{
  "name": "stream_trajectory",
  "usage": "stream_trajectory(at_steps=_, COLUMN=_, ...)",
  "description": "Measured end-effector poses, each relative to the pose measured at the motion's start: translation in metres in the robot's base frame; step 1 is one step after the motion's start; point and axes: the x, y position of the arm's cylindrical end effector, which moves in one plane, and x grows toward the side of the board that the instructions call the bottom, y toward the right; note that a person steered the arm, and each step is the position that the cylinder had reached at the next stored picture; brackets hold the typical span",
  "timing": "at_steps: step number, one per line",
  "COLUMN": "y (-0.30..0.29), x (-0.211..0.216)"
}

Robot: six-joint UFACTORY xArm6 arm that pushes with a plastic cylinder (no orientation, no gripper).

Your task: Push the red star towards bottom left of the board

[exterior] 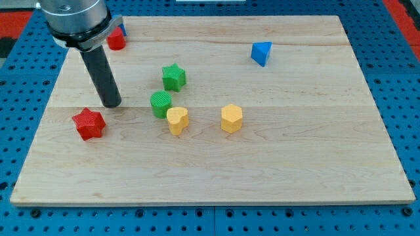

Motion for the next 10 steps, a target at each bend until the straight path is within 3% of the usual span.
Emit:
stream_trajectory(at_steps=2, y=-0.026, x=0.04)
stream_trajectory(at_steps=5, y=-0.039, x=0.026)
stream_trajectory(at_steps=8, y=-0.055, x=0.087)
stream_trajectory(at_steps=10, y=-0.069, x=0.101)
